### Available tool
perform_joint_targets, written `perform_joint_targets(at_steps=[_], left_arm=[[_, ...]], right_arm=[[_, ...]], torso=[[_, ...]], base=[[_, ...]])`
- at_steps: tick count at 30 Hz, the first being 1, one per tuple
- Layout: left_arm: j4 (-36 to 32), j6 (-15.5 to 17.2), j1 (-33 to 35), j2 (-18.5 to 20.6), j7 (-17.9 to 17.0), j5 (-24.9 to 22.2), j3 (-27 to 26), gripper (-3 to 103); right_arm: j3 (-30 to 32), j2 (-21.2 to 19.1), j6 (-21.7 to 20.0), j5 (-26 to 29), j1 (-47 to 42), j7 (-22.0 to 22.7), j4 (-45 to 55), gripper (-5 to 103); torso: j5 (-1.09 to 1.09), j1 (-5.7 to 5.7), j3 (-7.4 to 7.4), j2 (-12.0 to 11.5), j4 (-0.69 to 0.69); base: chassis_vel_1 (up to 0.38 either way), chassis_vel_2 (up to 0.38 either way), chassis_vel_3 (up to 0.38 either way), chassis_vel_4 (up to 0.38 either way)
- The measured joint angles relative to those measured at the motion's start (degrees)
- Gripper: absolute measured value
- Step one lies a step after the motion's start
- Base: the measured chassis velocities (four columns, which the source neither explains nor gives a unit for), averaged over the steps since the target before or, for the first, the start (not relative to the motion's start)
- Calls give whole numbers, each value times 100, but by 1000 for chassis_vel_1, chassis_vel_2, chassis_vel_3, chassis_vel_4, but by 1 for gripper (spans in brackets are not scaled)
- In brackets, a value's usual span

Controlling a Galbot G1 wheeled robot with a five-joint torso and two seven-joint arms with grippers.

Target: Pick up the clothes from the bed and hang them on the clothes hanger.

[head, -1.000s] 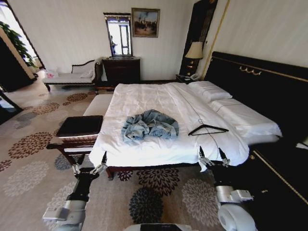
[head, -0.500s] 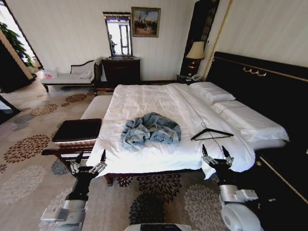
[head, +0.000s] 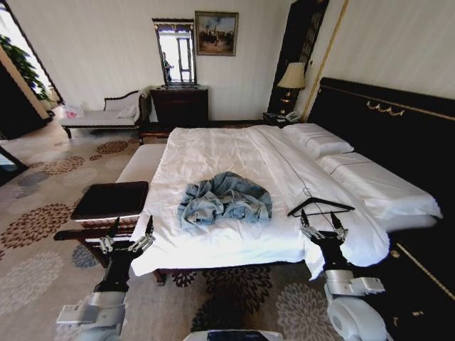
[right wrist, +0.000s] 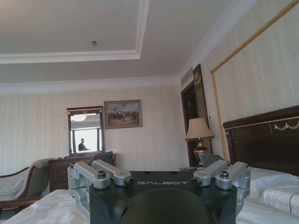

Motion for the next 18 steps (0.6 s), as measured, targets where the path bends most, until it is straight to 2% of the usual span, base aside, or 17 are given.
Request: perform_joint_targets(at_steps=[18], left_arm=[[55, -62, -47, -46, 7, 121, 53, 100]], right_arm=[[-106, 159, 71, -43, -59, -72, -99, 100]], torso=[[-1, 1, 0, 0, 1]], base=[[-146, 127, 144, -132]])
